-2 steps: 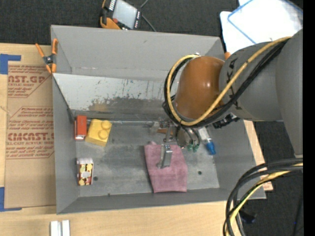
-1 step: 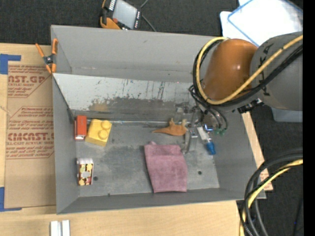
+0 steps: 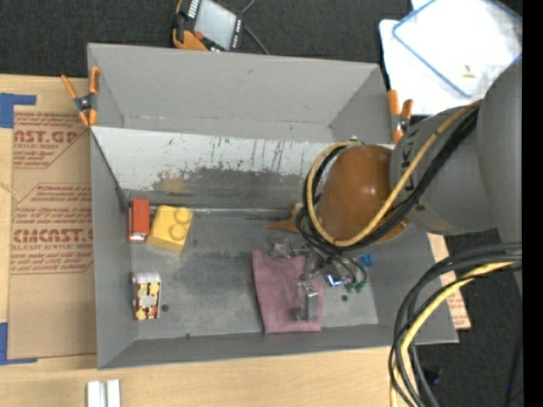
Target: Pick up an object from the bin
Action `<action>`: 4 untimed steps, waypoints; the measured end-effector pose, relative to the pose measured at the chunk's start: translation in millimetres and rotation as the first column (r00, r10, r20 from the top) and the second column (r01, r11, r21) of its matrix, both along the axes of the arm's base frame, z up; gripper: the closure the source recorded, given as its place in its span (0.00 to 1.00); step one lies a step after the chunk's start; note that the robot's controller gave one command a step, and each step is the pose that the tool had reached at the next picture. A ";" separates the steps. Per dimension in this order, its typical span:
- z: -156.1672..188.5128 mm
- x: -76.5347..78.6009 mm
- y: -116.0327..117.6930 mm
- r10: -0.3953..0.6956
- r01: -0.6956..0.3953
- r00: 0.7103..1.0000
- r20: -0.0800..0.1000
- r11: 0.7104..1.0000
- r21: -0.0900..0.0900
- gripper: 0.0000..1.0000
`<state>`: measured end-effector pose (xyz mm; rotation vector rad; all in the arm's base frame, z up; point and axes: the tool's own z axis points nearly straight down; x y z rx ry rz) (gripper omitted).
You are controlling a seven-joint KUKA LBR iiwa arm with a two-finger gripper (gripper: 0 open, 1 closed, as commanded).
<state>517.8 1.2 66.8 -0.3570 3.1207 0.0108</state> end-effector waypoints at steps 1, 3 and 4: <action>3.9 28.2 -24.1 -0.051 0.051 0.998 0.023 0.999 -0.006 1.00; 4.3 3.1 -33.8 0.090 -0.090 0.996 0.027 0.996 -0.009 1.00; 107.4 41.5 -32.8 -0.052 0.052 0.998 0.024 0.999 -0.004 1.00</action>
Offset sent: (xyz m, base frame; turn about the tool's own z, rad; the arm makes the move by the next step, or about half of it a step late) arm 0.0000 0.0000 0.0000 0.0000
